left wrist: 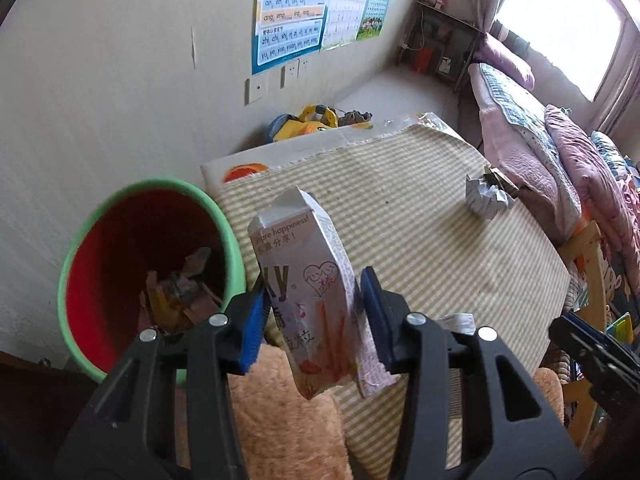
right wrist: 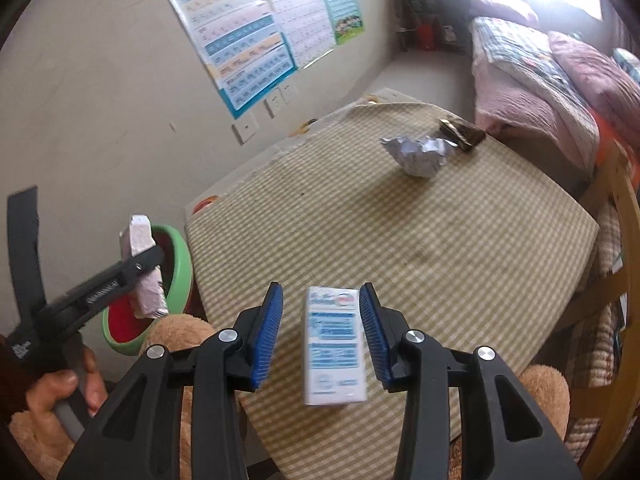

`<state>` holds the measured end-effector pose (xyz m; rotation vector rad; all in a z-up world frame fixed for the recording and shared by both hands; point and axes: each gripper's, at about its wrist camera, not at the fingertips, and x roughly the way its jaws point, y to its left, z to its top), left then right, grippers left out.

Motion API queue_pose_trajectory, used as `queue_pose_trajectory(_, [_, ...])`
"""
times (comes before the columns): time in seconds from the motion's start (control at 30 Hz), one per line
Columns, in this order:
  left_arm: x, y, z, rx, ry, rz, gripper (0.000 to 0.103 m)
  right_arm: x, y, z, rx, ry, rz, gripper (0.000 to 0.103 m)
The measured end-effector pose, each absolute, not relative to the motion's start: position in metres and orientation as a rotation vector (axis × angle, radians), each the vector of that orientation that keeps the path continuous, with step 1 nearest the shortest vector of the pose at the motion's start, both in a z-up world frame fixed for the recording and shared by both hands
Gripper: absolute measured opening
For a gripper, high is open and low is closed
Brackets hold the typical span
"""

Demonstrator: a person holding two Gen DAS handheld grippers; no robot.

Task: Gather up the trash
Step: 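Carry the pink box and milk carton over the red bucket and open both tools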

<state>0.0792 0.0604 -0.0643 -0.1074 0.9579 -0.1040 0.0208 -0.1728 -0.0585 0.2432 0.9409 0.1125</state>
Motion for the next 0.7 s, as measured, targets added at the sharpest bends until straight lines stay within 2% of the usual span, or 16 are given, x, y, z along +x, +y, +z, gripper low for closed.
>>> queue_pose_trajectory(0.07, [0.078,0.069,-0.062,-0.126,0.959,-0.104,0.043,0.026,-0.168,-0.068,0.226,0.987,0.134,0.042])
queue_pose_trajectory(0.2, [0.072,0.079,-0.063,-0.133,0.962,-0.097,0.043,0.036,-0.165,-0.114,0.276,1.135,0.145,0.056])
queue_pose_trajectory(0.3, [0.07,0.085,-0.068,-0.151,0.976,-0.091,0.043,0.043,-0.161,-0.143,0.341,1.219,0.157,0.058])
queue_pose_trajectory(0.63, [0.065,0.097,-0.076,-0.163,0.977,-0.08,0.043,0.048,-0.127,-0.185,0.201,1.346,0.088,0.063])
queue_pose_trajectory(0.67, [0.065,0.099,-0.076,-0.165,0.976,-0.08,0.043,0.047,-0.126,-0.186,0.196,1.34,0.088,0.064])
queue_pose_trajectory(0.7, [0.064,0.101,-0.077,-0.169,0.976,-0.079,0.043,0.045,-0.124,-0.184,0.182,1.329,0.086,0.07])
